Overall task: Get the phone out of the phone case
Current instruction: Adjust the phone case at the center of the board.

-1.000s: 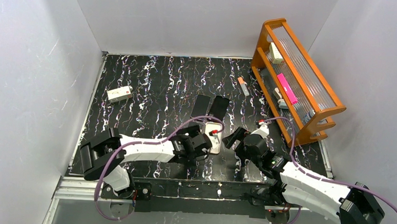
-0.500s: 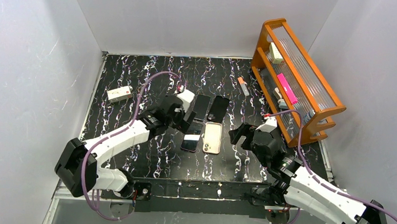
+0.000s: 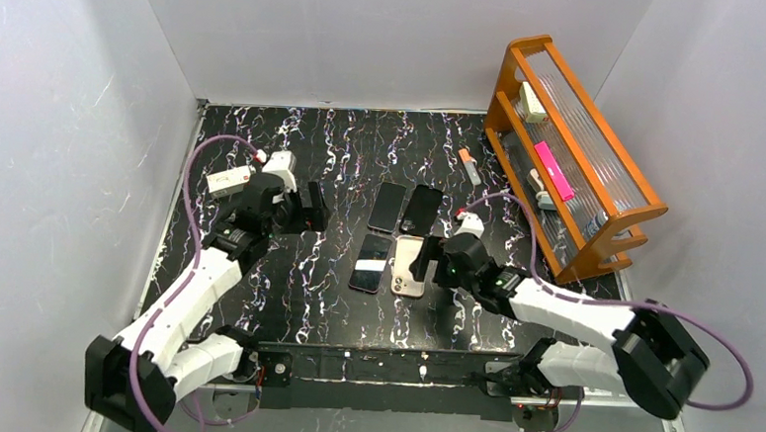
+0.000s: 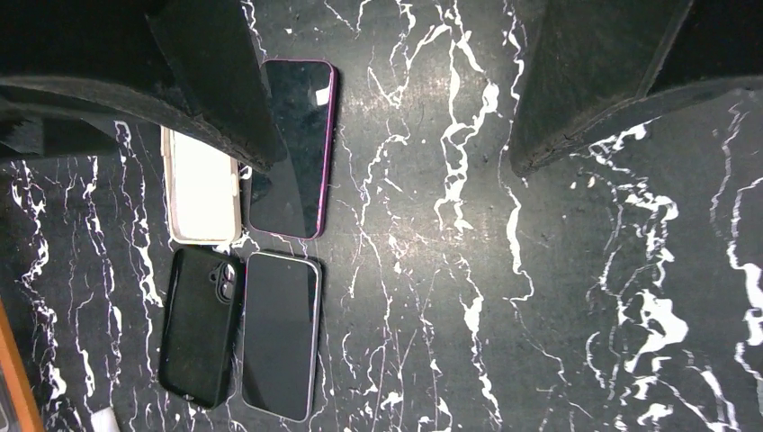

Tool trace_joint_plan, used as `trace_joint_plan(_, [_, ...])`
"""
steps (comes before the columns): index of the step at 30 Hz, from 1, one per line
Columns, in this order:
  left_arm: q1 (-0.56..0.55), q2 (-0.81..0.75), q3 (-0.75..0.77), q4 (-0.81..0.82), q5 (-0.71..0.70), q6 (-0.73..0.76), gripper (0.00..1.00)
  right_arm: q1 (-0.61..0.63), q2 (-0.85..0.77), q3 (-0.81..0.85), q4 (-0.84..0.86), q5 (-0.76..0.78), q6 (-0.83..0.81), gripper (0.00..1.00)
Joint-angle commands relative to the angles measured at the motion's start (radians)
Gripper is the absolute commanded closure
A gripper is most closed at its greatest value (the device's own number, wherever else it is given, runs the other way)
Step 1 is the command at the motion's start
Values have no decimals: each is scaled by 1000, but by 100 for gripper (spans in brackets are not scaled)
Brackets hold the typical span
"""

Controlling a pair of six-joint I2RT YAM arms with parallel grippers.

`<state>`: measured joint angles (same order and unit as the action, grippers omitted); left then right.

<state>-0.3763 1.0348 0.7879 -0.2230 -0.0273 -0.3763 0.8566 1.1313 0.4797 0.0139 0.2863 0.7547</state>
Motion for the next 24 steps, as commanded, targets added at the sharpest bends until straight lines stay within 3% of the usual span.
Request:
trace_joint_plan(1, [5, -109, -13, -56, -84, -5, 2, -4, 118, 89, 79, -5, 59, 1])
trace_joint_plan(15, [-1, -199, 4, -115, -214, -22, 2, -4, 294, 133, 220, -201, 95, 1])
trace_joint_plan(24, [-14, -256, 121, -287, -301, -92, 2, -4, 155, 150, 8, -7, 100, 1])
